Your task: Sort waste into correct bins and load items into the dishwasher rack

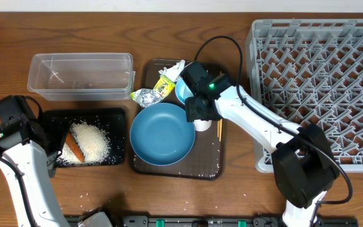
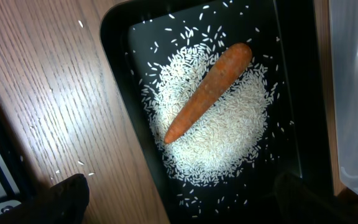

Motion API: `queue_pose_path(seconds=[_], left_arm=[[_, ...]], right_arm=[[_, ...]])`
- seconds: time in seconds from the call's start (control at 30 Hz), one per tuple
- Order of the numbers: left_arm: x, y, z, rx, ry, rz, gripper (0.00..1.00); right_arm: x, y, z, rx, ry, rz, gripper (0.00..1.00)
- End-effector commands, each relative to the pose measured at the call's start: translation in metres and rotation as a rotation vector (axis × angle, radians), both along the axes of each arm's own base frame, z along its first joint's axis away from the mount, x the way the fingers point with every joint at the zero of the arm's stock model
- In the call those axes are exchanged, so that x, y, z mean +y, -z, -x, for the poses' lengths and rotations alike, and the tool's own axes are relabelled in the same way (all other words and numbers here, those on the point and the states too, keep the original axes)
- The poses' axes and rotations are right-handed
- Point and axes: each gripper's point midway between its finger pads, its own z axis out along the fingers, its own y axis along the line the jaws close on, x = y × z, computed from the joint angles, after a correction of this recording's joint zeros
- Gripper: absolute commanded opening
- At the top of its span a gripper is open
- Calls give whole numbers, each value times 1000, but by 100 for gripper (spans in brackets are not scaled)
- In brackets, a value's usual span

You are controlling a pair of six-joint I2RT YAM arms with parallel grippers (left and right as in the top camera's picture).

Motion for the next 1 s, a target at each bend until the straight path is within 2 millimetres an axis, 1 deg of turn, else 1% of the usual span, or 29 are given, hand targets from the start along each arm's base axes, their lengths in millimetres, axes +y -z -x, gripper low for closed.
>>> queue_pose_path(seconds=[0.0,0.07,0.1,0.23,0.3,0.37,0.5,0.67,0.77,0.83,0.87,0.93,0.97], left_arm=[[2,-1,0,-1,-17,2,97],[2,-1,0,-1,-17,2,98],[2,-1,0,-1,-17,2,97],[2,-1,0,-1,-17,2,98],[2,-1,0,-1,-17,2,97],[2,-1,0,-1,-17,2,98],[2,-1,0,-1,-17,2,97],[2,-1,0,-1,-17,2,97],[2,-1,0,-1,-17,2,97],[2,-1,0,-1,-17,2,97],[2,-1,0,-1,-17,2,97],[2,-1,0,-1,-17,2,97],[2,-1,0,-1,-17,2,98]], right_arm=[[-2,5,1,6,12,19,59],[-3,5,1,6,14,18,50],[-4,4,0,6,16,18,48],[-8,-7,-2,1,30,4,45],[-13,-18,-5,-7,44,-2,44],[-18,-32,-7,-20,54,-11,43],[-29,-68,-16,-80,50,-47,41],[-48,-124,-27,-213,46,-108,41],[-67,-158,-30,-296,66,-140,42],[-87,-182,-32,-364,97,-148,43],[-100,-192,-34,-396,124,-140,43],[-133,-211,-38,-462,206,-106,43],[-153,-219,-40,-496,255,-82,47]])
